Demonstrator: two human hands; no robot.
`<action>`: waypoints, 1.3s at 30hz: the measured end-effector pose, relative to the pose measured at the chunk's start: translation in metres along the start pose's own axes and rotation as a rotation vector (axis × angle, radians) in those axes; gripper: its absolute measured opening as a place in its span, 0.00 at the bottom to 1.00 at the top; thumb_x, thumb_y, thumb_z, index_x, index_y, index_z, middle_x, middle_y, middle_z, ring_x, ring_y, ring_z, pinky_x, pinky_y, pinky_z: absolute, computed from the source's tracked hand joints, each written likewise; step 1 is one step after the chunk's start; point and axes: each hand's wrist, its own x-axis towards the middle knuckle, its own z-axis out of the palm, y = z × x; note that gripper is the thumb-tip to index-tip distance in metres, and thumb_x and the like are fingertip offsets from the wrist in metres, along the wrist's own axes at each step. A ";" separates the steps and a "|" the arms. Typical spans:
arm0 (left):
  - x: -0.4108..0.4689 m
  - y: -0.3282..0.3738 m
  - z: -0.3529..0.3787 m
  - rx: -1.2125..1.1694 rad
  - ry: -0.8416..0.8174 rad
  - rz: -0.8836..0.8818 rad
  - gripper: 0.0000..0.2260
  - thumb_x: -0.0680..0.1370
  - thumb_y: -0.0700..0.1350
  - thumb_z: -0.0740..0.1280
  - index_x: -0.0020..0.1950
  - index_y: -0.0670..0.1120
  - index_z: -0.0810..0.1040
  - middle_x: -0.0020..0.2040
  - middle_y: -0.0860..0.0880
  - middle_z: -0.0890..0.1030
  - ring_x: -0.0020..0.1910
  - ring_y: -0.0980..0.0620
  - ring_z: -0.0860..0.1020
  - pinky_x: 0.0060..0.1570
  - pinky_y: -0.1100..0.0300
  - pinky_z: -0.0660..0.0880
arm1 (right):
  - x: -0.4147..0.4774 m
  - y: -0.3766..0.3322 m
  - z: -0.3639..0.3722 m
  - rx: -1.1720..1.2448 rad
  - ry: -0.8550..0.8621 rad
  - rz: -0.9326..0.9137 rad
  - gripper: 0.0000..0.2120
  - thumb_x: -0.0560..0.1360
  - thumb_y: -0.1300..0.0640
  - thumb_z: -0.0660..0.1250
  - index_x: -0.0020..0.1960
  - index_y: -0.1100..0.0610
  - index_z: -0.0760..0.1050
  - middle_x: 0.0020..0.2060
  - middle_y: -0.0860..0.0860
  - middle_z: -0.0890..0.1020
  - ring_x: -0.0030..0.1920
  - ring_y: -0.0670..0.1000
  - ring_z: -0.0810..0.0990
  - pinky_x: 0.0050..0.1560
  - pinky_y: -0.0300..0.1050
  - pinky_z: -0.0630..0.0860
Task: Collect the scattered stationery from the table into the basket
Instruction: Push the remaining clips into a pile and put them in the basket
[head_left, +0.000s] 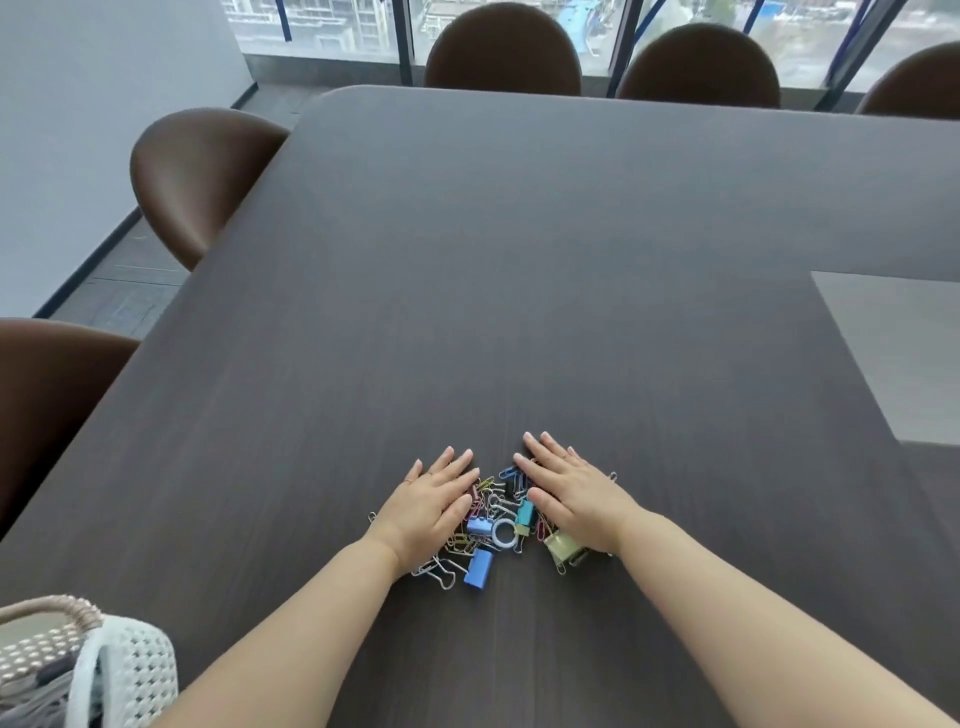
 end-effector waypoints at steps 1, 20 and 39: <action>-0.009 0.003 0.005 0.010 -0.010 0.005 0.22 0.81 0.54 0.47 0.75 0.51 0.57 0.76 0.57 0.49 0.72 0.63 0.40 0.72 0.58 0.39 | -0.008 -0.005 0.005 0.001 -0.003 -0.003 0.25 0.82 0.48 0.47 0.76 0.50 0.47 0.76 0.47 0.42 0.75 0.46 0.37 0.71 0.40 0.36; -0.139 0.021 0.079 0.419 0.149 -0.046 0.53 0.59 0.81 0.47 0.76 0.52 0.46 0.73 0.46 0.61 0.71 0.38 0.55 0.56 0.33 0.60 | -0.138 -0.055 0.109 -0.060 0.277 0.201 0.46 0.64 0.26 0.56 0.73 0.37 0.37 0.76 0.49 0.48 0.74 0.52 0.42 0.71 0.59 0.46; -0.113 0.016 0.088 0.204 0.560 0.088 0.18 0.69 0.58 0.61 0.57 0.53 0.70 0.51 0.52 0.71 0.43 0.50 0.73 0.39 0.57 0.76 | -0.106 -0.062 0.110 -0.071 0.654 0.075 0.18 0.70 0.47 0.61 0.56 0.55 0.76 0.44 0.52 0.79 0.40 0.53 0.78 0.36 0.43 0.79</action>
